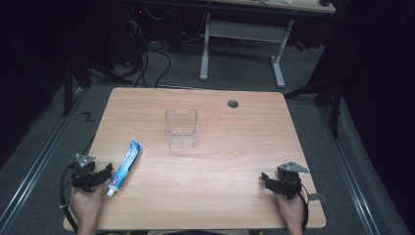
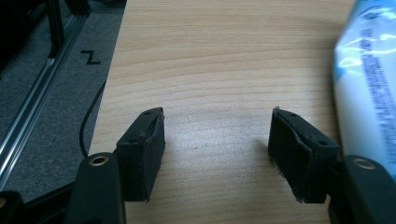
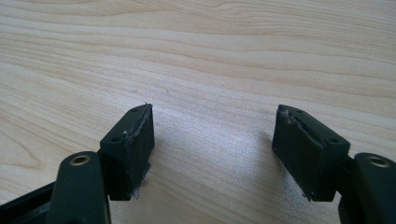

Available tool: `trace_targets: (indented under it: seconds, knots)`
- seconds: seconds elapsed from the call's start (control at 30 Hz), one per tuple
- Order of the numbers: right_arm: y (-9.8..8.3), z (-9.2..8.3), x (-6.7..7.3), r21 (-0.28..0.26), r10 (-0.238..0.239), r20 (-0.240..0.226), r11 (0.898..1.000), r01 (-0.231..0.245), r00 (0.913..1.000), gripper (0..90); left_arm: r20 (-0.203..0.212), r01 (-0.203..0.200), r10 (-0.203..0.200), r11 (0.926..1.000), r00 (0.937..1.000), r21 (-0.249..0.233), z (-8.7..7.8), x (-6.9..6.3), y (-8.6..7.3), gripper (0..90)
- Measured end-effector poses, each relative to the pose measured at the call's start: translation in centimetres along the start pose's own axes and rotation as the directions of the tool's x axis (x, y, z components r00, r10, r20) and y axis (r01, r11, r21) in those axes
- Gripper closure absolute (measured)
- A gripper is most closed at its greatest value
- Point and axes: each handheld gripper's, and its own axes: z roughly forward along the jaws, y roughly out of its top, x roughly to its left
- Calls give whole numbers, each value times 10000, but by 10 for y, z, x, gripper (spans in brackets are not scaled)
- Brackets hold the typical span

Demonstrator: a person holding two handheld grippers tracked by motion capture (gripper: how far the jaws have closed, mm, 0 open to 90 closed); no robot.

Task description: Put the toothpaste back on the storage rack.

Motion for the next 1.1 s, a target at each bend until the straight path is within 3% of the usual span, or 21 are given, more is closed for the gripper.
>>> trace_targets:
  seconds: [1.1]
  knots:
    - [0, 0, 0, 0, -12, -11, 10000, 12, 10000, 294, 155, 148, -150, 9999, 9998, 89, -1, 2, 1, 361]
